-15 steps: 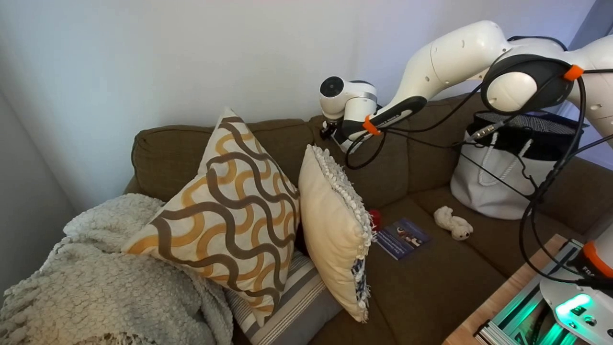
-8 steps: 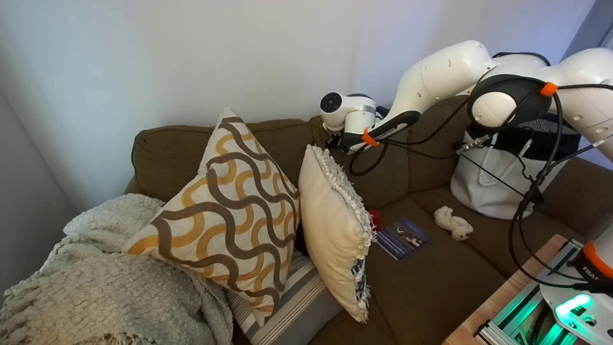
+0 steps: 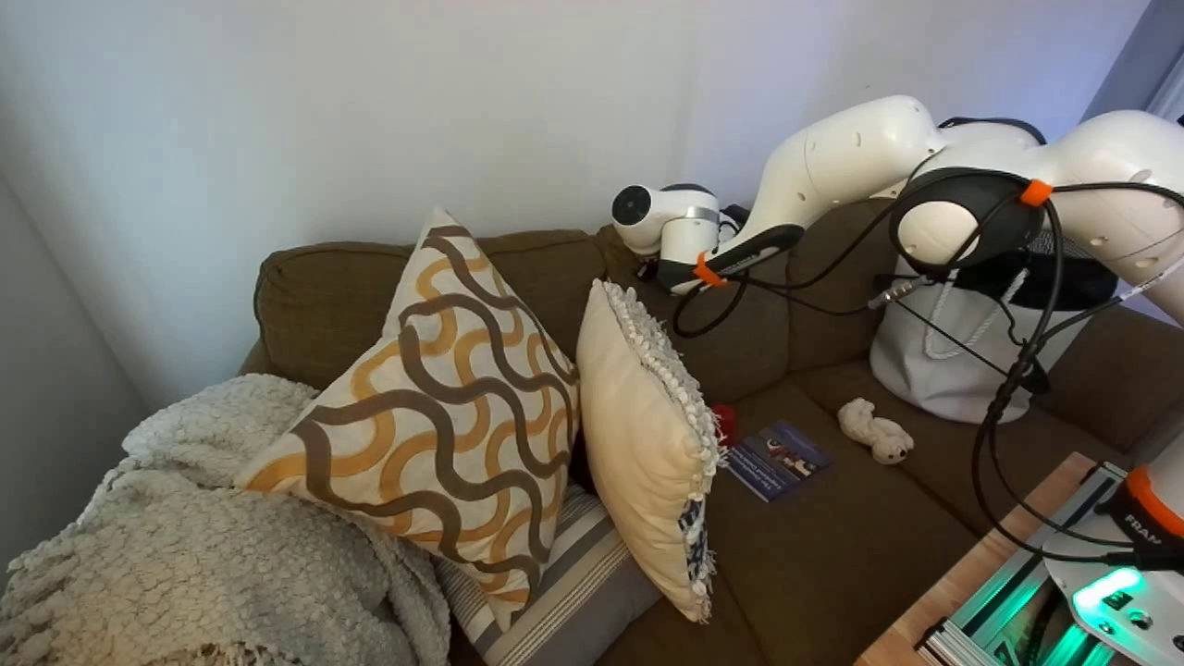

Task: Pick up the towel, then fold it

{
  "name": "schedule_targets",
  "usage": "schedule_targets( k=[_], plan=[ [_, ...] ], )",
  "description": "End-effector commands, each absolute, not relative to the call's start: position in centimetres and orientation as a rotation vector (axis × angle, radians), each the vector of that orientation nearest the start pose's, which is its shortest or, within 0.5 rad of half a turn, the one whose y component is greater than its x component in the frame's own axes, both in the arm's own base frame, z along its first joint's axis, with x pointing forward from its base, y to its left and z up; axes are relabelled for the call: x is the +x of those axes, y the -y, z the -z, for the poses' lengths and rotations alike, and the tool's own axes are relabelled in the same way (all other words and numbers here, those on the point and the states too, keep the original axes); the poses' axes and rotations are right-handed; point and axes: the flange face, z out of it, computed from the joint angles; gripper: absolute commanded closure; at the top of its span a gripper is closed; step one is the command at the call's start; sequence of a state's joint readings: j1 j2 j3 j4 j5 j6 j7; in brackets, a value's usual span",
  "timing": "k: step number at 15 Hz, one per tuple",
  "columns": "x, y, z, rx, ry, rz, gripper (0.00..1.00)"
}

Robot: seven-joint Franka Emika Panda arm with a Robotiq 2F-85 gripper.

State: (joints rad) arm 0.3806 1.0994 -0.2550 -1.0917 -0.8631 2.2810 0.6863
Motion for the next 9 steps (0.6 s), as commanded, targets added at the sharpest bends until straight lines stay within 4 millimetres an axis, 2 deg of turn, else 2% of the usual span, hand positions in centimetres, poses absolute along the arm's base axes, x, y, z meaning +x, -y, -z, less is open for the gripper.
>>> schedule_targets(
  k=[1,2,3,5,9],
  plan=[
    [77.6,-15.1,-18.0,2.266,-0.170,-0.556,0.88],
    [77.7,-15.2,-18.5,2.300,-0.133,-0.571,0.96],
    [77.8,-15.3,-19.2,2.353,-0.084,-0.600,0.99],
    [77.6,-15.1,-21.1,2.419,0.039,-0.656,1.00],
    [75.7,-13.6,-26.3,2.472,0.264,-0.781,0.99]
  ],
)
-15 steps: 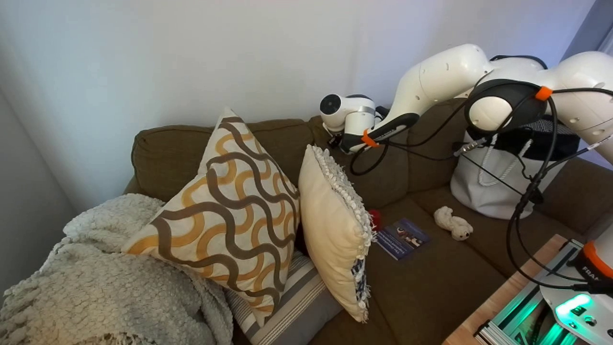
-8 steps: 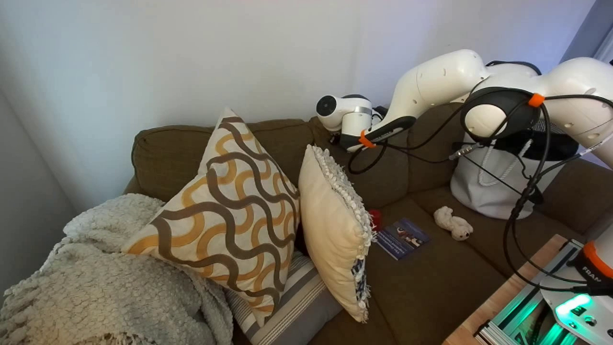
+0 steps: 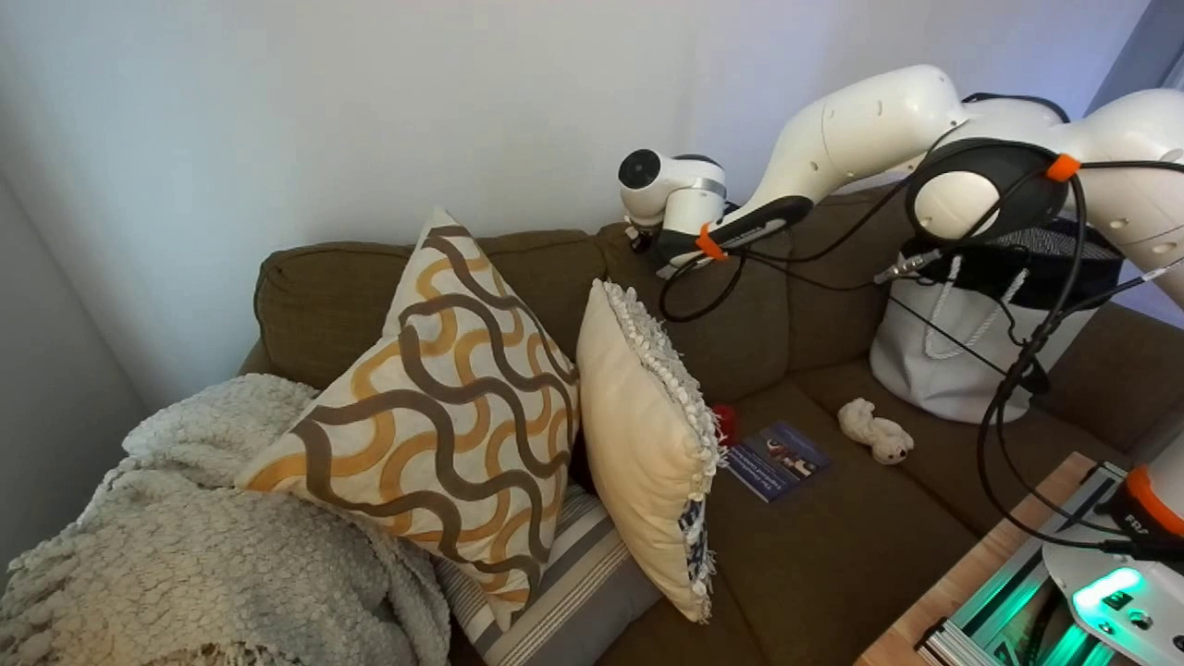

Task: Pick up the towel, then fold it

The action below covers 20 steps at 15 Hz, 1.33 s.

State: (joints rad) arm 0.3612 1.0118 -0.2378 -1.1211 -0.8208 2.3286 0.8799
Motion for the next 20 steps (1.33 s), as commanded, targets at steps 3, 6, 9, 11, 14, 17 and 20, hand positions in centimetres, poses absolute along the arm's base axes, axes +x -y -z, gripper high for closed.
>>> schedule_targets(
  k=[3,6,9,11,14,17,20],
  plan=[
    [73.8,-13.0,-29.5,2.467,0.427,-0.826,0.99],
    [69.8,-13.0,-30.8,2.393,0.531,-0.647,0.99],
    [64.4,-14.5,-30.7,2.310,0.600,-0.457,0.99],
    [60.2,-16.2,-30.3,2.245,0.651,-0.330,0.99],
    [53.4,-18.5,-29.3,2.156,0.737,-0.128,0.99],
    [53.6,-20.2,-28.4,2.167,0.739,-0.108,0.94],
    [51.7,-20.2,-28.0,2.159,0.749,-0.084,0.94]
  ],
)
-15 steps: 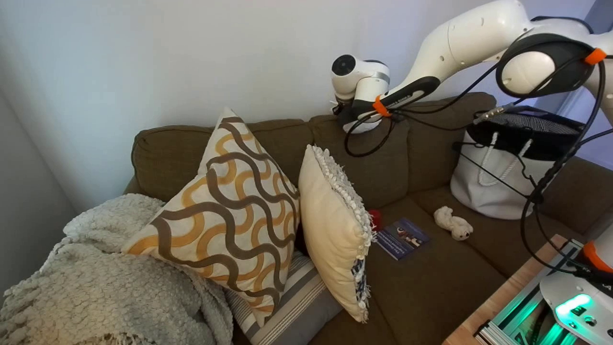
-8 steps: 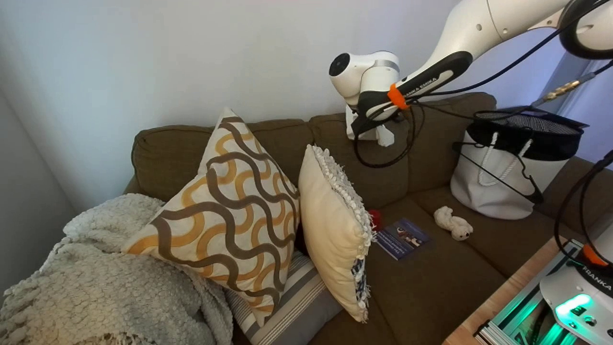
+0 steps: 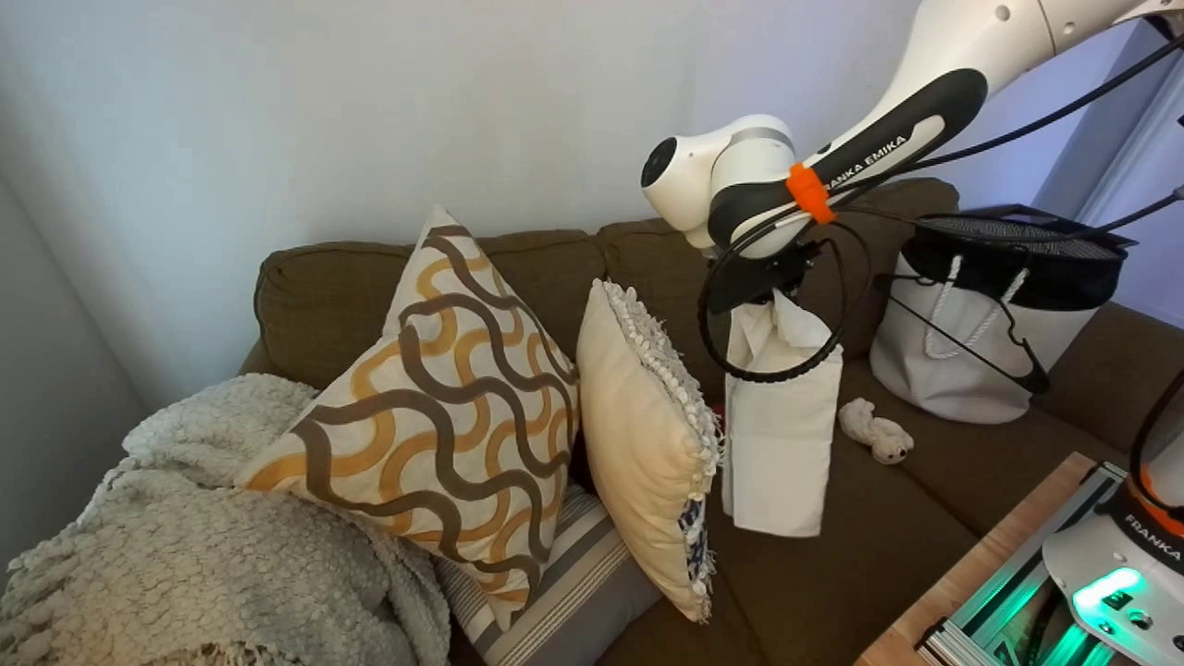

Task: Pick up the towel, then fold it

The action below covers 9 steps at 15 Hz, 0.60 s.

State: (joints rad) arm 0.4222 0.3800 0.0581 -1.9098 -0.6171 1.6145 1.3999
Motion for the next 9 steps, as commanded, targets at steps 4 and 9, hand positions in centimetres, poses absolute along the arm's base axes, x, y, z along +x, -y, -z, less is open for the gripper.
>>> schedule_targets(
  k=[4,9],
  plan=[
    [51.9,-19.5,-28.2,2.156,0.763,-0.078,0.94],
    [50.0,-19.1,-26.3,2.178,0.822,0.079,0.99]
  ],
)
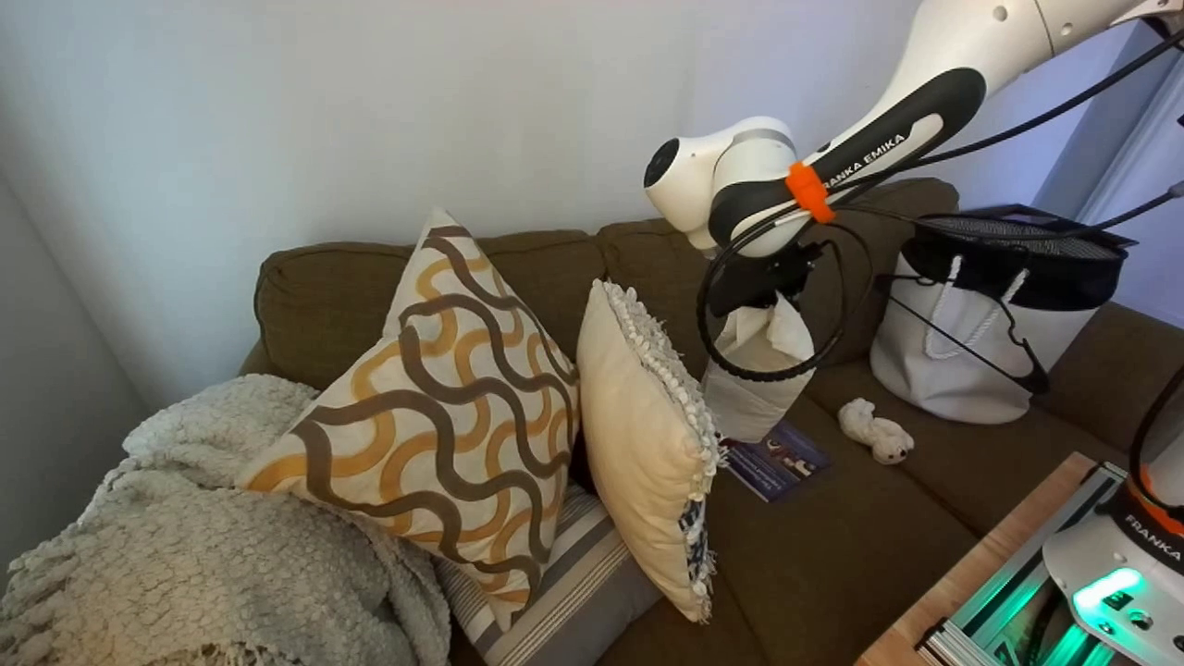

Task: Pick up the towel, then fold it

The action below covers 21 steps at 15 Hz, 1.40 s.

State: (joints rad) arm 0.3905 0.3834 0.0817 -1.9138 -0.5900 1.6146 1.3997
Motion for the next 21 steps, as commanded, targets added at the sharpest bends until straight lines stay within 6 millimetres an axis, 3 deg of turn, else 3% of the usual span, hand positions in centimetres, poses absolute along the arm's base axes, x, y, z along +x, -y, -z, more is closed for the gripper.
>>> schedule_targets(
  k=[1,8,13,15,17,18,21],
  plan=[
    [49.2,-18.8,-25.6,2.169,0.853,0.141,0.99],
    [40.0,-13.0,-20.4,1.995,1.164,0.526,0.99],
    [34.0,-5.4,-17.8,1.797,1.374,0.716,0.99],
    [33.1,-1.9,-18.0,1.751,1.473,0.718,0.99],
    [33.9,0.8,-18.5,1.784,1.527,0.635,0.99],
    [34.3,-1.1,-17.0,1.760,1.451,0.697,0.94],
    [34.7,1.1,-18.0,1.766,1.521,0.667,0.94]
  ],
)
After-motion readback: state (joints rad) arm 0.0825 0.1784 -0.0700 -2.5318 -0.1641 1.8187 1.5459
